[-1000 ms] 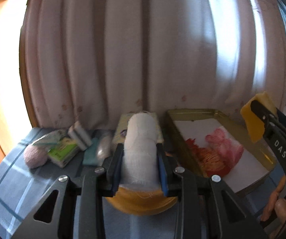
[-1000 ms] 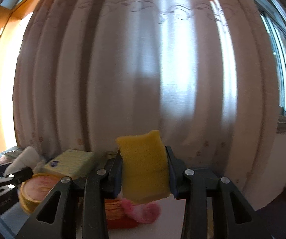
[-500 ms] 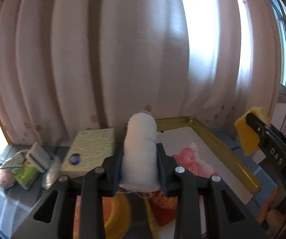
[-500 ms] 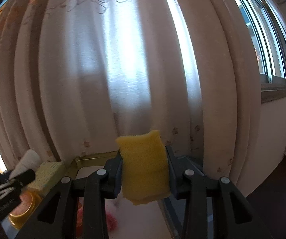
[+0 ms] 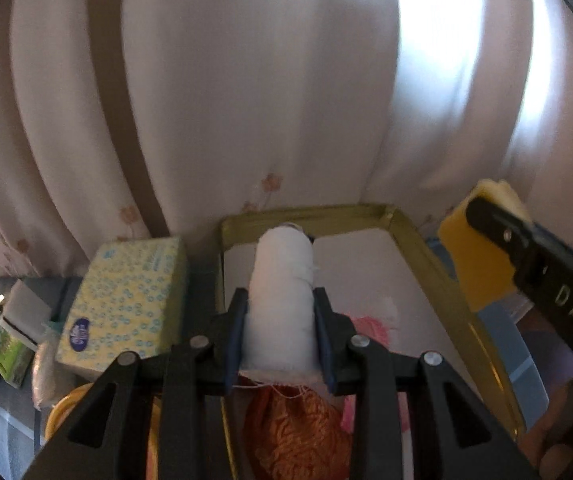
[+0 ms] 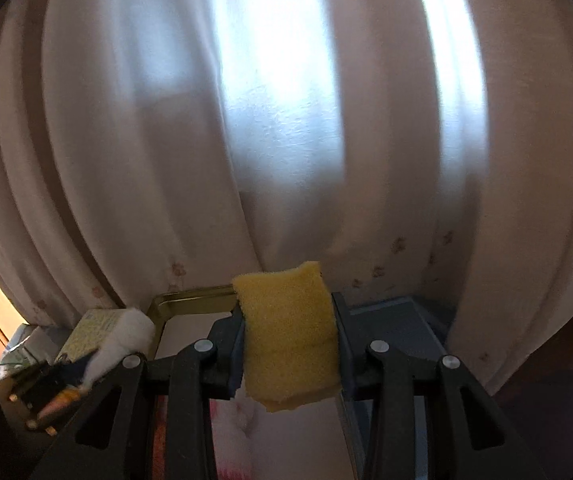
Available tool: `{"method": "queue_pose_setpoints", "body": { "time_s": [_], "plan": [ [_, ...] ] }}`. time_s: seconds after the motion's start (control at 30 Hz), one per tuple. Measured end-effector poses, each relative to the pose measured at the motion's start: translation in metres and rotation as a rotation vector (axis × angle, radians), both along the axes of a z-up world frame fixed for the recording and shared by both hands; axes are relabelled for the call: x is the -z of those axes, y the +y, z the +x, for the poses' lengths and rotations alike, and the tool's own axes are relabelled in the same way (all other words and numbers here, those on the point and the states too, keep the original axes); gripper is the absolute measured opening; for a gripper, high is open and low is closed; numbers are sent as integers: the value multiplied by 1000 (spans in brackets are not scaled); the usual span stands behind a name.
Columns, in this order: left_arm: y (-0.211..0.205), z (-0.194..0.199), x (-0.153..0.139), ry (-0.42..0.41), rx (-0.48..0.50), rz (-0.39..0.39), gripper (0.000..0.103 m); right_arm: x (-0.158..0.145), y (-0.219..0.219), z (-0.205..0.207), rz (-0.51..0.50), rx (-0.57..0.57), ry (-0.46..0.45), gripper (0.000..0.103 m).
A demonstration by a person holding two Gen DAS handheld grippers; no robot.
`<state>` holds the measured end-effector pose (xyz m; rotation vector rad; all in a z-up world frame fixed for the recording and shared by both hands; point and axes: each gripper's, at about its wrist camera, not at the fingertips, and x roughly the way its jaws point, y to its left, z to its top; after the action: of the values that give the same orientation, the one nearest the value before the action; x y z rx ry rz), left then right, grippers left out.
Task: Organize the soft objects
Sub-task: 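Carry the gauze roll and sponge into the gold tray and release both, then withdraw both tools from the tray toward the remaining items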
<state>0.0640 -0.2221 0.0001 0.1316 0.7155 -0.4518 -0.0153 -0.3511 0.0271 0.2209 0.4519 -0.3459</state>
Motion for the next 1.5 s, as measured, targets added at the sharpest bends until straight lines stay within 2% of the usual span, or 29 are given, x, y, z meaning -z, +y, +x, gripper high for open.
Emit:
{"method": "queue_pose_setpoints", "body": {
  "time_s": [0.13, 0.17, 0.2, 0.23, 0.27, 0.3, 0.37, 0.53, 0.67, 0.8, 0.87, 1.0, 1.23, 1.4, 1.5],
  "plan": [
    [-9, 12, 9, 49, -22, 35, 32, 4, -9, 32, 65, -42, 69, 42],
    [-9, 12, 10, 60, -27, 37, 36, 6, -10, 39, 80, -60, 88, 45],
    [-9, 12, 10, 67, -25, 22, 54, 9, -12, 46, 104, -82, 103, 47],
    [-8, 10, 8, 65, -25, 10, 68, 11, -14, 50, 134, -99, 114, 52],
    [-8, 9, 7, 58, -26, 4, 93, 14, -17, 51, 164, -107, 117, 57],
    [-6, 5, 3, 38, -31, -6, 102, 15, -20, 48, 189, -107, 108, 60],
    [-2, -3, -6, -12, -42, -28, 103, 14, -23, 34, 231, -103, 42, 69],
    [6, -21, -16, -61, -27, -40, 103, 4, -19, -13, 252, -34, -148, 76],
    [22, -41, -15, -137, -39, -47, 103, -3, -2, -50, 174, 53, -264, 81],
    [44, -67, -13, -297, -91, -40, 103, 2, 27, -86, 23, 191, -365, 89],
    [51, -76, -13, -374, -138, -23, 103, 5, 36, -94, -25, 217, -405, 93],
    [70, -87, -11, -467, -185, -62, 103, 11, 53, -97, -61, 208, -394, 93],
    [80, -92, -5, -508, -197, -40, 103, 15, 82, -102, -189, 198, -400, 93],
    [79, -104, 0, -553, -178, -5, 103, 13, 87, -106, -217, 215, -396, 93],
    [78, -108, 0, -550, -152, 6, 103, 13, 84, -107, -208, 219, -397, 93]
  ]
}}
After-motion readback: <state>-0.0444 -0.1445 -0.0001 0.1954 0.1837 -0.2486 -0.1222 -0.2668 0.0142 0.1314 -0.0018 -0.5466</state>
